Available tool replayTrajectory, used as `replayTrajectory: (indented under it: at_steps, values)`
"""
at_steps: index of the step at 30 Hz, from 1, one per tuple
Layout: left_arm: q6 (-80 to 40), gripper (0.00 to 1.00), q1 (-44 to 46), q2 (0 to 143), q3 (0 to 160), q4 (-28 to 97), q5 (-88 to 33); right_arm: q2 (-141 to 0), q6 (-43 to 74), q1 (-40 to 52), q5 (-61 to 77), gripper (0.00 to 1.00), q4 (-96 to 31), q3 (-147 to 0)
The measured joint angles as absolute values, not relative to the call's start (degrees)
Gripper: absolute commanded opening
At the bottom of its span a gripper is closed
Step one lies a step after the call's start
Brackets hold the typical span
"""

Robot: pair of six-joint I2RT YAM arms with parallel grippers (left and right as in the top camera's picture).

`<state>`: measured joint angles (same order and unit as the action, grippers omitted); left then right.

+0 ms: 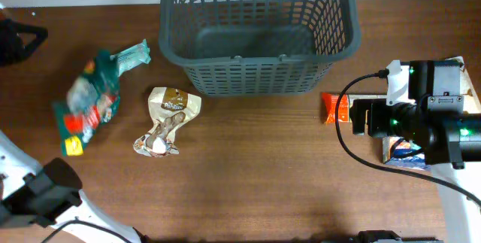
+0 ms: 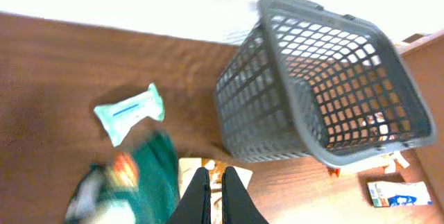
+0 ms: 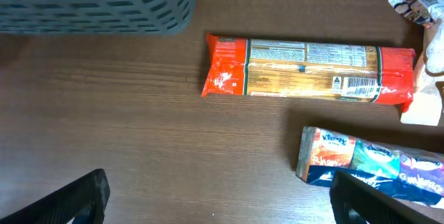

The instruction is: Pack container

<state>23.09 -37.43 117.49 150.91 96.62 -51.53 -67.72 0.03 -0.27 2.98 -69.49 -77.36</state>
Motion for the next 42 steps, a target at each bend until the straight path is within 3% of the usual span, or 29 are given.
replayTrajectory:
  at_steps: [5,11,14,23,34,42]
  values:
    - [22.65,0.02,-37.45,115.18,151.39,96.62,-52.71,-67.72,0.03,-0.27,2.98,0.99,-69.52,-77.36]
    - [17.63,0.45,-37.39,115.18,151.39,96.66,-44.91,-67.72,0.05,-0.27,2.96,0.99,-69.73,-77.36]
    - [15.14,0.54,-36.73,115.18,150.8,96.6,-37.82,-67.72,0.03,-0.27,2.98,0.99,-69.8,-77.36]
    - [18.5,0.56,-30.06,114.65,131.31,96.38,-21.5,-67.72,0.05,-0.27,2.98,0.99,-70.37,-77.36]
    - [36.23,0.56,-27.14,114.74,102.72,83.79,-17.02,-67.72,0.05,-0.27,2.96,1.0,-70.7,-77.36]
    - [47.44,0.65,-27.18,114.74,98.08,80.47,-15.18,-67.72,0.03,-0.27,2.17,0.99,-70.7,-77.36]
